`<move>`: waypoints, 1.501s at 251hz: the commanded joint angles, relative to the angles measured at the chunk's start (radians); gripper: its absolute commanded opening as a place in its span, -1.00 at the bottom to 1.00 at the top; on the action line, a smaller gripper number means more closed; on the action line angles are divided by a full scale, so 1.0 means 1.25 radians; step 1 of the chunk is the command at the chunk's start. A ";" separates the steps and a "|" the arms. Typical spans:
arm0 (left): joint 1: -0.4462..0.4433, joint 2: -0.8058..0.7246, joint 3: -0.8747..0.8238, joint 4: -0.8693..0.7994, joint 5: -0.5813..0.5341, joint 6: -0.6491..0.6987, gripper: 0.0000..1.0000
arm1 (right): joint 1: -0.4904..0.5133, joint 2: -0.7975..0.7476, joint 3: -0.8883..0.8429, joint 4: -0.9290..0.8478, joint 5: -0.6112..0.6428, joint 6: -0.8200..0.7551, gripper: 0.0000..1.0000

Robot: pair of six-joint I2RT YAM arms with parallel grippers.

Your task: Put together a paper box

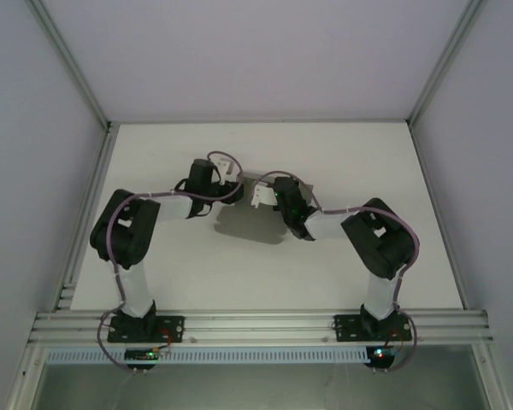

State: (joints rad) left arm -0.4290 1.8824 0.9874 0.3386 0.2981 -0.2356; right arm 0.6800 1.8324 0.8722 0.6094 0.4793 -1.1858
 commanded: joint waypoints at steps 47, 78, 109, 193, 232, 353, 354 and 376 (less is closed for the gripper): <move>-0.041 0.041 0.058 -0.040 -0.154 0.021 -0.57 | 0.020 -0.019 -0.006 -0.042 0.000 -0.016 -1.00; -0.062 0.053 0.074 -0.059 -0.260 0.020 -1.00 | 0.025 -0.021 -0.008 -0.034 0.009 -0.019 -1.00; -0.083 0.068 0.084 -0.083 -0.390 0.024 -1.00 | 0.029 -0.023 -0.009 -0.032 0.021 -0.016 -1.00; -0.136 0.090 0.008 -0.154 -0.772 -0.007 -1.00 | 0.019 -0.052 0.006 -0.070 0.050 -0.001 -1.00; -0.144 0.122 0.034 -0.208 -0.946 -0.052 -1.00 | 0.020 -0.050 0.014 -0.092 0.057 0.014 -1.00; -0.154 0.056 -0.031 -0.122 -0.739 -0.029 -0.56 | 0.023 -0.038 0.027 -0.098 0.060 0.026 -1.00; -0.154 0.053 -0.033 -0.119 -0.735 -0.030 -0.55 | 0.023 -0.037 0.027 -0.098 0.060 0.026 -1.00; -0.152 -0.004 -0.061 -0.100 -0.671 -0.029 -0.42 | 0.025 -0.035 0.031 -0.094 0.062 0.024 -1.00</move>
State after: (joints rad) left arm -0.6880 1.9221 0.9989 0.3061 -0.5606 -0.3202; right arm 0.7166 1.8076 0.9031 0.5461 0.4931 -1.1843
